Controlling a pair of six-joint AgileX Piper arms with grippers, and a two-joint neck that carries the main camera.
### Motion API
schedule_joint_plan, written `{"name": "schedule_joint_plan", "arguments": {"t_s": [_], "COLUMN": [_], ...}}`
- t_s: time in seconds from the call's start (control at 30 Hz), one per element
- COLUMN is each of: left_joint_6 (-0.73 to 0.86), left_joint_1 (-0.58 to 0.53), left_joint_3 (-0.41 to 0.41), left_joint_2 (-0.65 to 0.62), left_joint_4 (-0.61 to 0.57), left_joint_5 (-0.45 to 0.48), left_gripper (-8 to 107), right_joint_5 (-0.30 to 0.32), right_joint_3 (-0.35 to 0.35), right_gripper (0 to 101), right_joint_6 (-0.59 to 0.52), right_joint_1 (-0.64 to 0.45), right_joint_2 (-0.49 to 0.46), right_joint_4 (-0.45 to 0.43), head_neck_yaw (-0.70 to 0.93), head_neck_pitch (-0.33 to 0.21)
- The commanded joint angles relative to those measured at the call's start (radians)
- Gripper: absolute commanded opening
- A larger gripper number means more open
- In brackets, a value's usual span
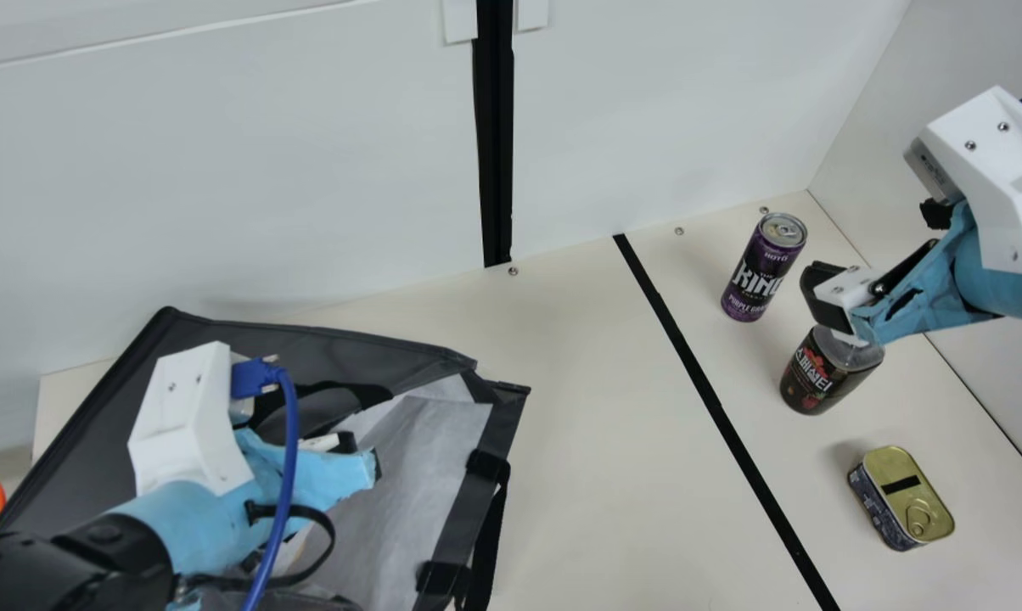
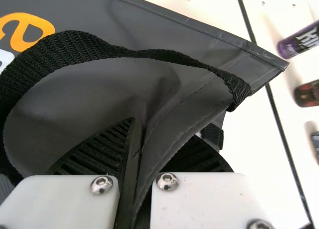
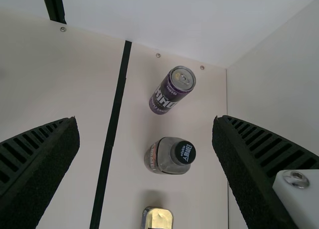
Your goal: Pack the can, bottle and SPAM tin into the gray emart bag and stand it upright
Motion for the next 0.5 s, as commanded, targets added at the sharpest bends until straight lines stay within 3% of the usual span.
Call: {"name": "schedule_joint_plan", "arguments": {"t_s": [0.0, 0.47], "left_joint_6": [0.033, 0.182], "left_joint_1": [0.015, 0.114], "left_joint_3": [-0.001, 0.01], "left_joint_2": [0.002, 0.017], "left_joint_4": [-0.067, -0.266], "left_joint_5": [-0.005, -0.02], "left_gripper": [-8, -8], "right_joint_5": [0.0, 0.0], "right_joint_3": [0.0, 0.0], "right_gripper": [95, 95], "right_joint_6": [0.0, 0.0], "right_joint_1": [0.0, 0.0], "right_joint_2": [0.0, 0.0], "right_joint_4": [0.0, 0.0], "head_neck_yaw": [-0.001, -0.001], "head_neck_pitch": [-0.023, -0.023]}}
